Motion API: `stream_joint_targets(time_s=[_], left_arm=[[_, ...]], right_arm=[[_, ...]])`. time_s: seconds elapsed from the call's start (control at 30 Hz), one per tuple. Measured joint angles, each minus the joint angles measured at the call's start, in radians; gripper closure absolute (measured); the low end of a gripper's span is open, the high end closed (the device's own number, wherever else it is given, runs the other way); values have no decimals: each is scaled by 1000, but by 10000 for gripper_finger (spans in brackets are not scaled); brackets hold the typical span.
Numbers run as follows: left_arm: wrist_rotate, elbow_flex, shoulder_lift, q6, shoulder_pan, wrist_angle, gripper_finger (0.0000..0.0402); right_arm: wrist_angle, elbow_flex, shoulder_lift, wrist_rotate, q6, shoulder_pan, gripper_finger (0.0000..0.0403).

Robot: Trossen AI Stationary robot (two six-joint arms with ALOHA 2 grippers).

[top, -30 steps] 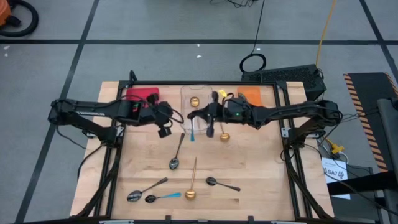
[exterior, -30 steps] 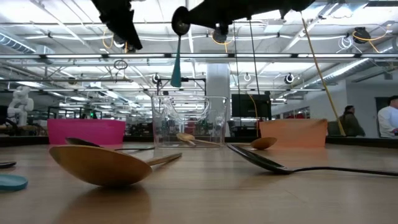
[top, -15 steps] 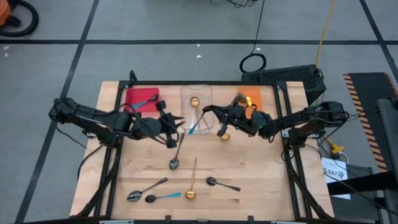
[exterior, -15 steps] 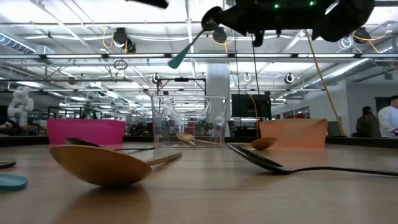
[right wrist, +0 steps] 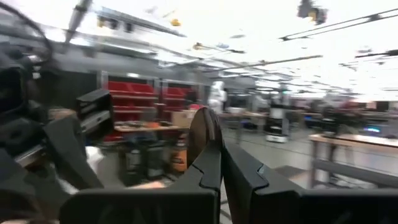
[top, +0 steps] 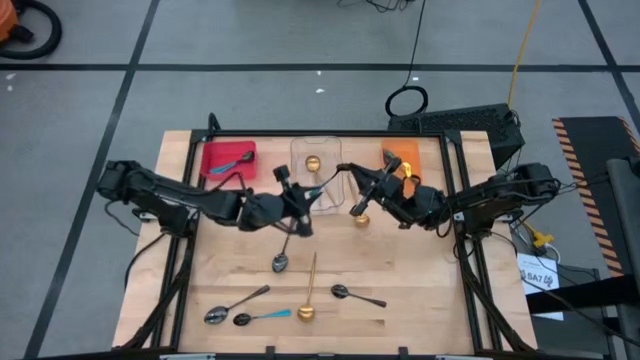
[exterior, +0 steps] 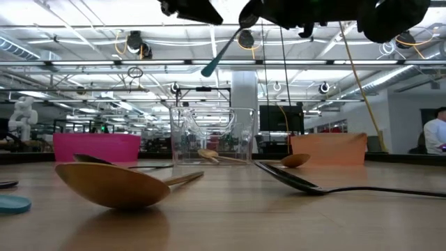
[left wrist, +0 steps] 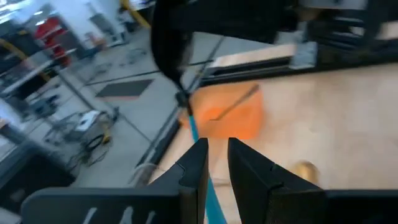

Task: Sort silverware by color (type)
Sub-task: Put the blue spoon into the red bin

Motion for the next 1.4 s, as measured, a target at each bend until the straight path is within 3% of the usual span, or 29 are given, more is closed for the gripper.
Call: stream_joint_targets(time_s=[0.23, 0.43, 0.67, 0.83, 1.03, 1.4], left_arm=[[3, 1, 12, 8, 56, 70, 334], [87, 2, 16, 35, 77, 111, 334], [91, 18, 74, 38, 112, 135, 334], [89, 57, 105, 85, 113, 112, 333], [16, 127, 141, 112, 125, -3, 333], [-2, 185, 162, 62, 150, -79, 333]], right_arm=[[37, 1, 0, 65, -53, -9, 402], [40, 1, 0, 66, -66, -23, 402], [55, 2, 0, 37, -18, -49, 403], [47, 2, 10, 35, -12, -55, 403], [53, 2, 16, 36, -11, -55, 403], [43, 2, 16, 36, -15, -55, 403]])
